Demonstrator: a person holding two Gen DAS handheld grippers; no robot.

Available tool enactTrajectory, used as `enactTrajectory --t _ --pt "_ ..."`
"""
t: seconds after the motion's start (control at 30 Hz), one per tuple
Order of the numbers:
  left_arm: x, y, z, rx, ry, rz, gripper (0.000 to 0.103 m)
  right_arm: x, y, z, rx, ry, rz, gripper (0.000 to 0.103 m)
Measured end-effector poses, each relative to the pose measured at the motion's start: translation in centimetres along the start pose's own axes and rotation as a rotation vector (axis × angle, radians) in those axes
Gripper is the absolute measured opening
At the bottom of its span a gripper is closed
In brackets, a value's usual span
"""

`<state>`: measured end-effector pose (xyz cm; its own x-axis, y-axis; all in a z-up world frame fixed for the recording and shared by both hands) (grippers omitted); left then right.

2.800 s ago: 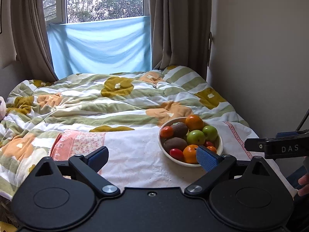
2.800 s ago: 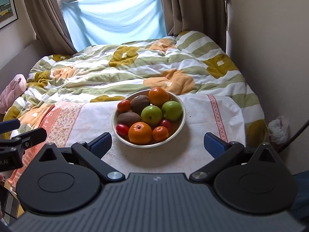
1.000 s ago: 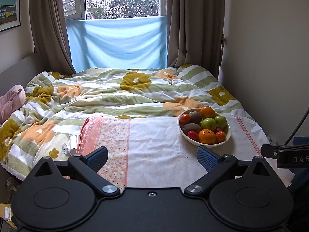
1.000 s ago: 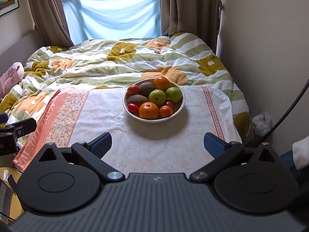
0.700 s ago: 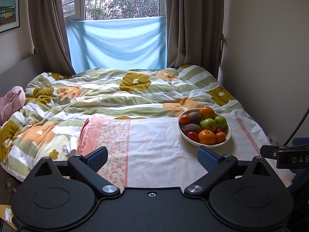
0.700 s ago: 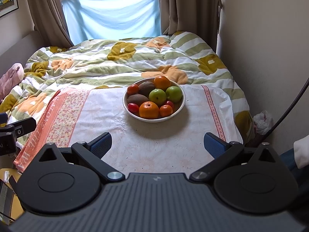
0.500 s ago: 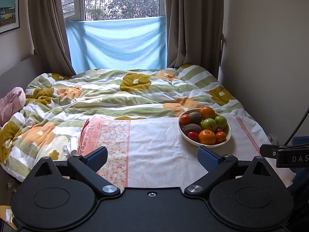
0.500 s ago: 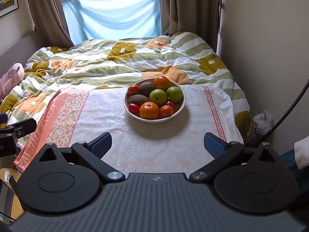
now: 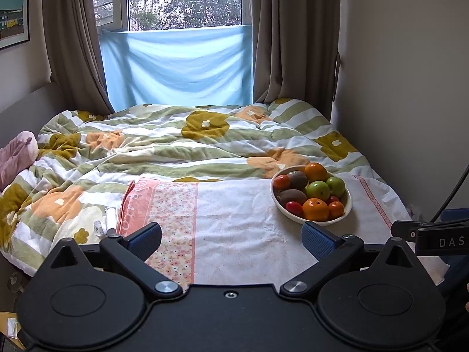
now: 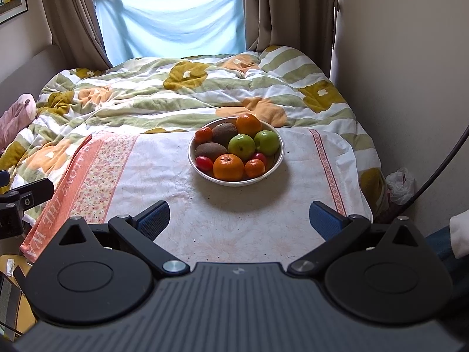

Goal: Organize fruits

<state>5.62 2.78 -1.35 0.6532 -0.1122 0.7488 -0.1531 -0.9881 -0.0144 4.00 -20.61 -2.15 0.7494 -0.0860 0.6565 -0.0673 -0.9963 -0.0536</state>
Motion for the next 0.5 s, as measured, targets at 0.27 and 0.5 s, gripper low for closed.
enactTrajectory --t 0.27,0.5 --pt "0.37 -0.18 0.03 0.034 0.037 0.027 0.103 0.11 -0.08 0.08 0.0 0.0 0.0 0.103" --pt "0.69 -0.51 0.04 0.05 0.082 0.041 0.103 0.12 -0.1 0.12 -0.001 -0.002 0.001 0.103"
Point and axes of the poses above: each gripper's, at about its wrist camera, not at the fingertips, and z roughly the way its jaws point, y to its right, x to its top, the point moved 3 cm from there along z, roughly the way its jaws point, and after that the axes turned 5 degrees about -y, right-handed, at the moved point
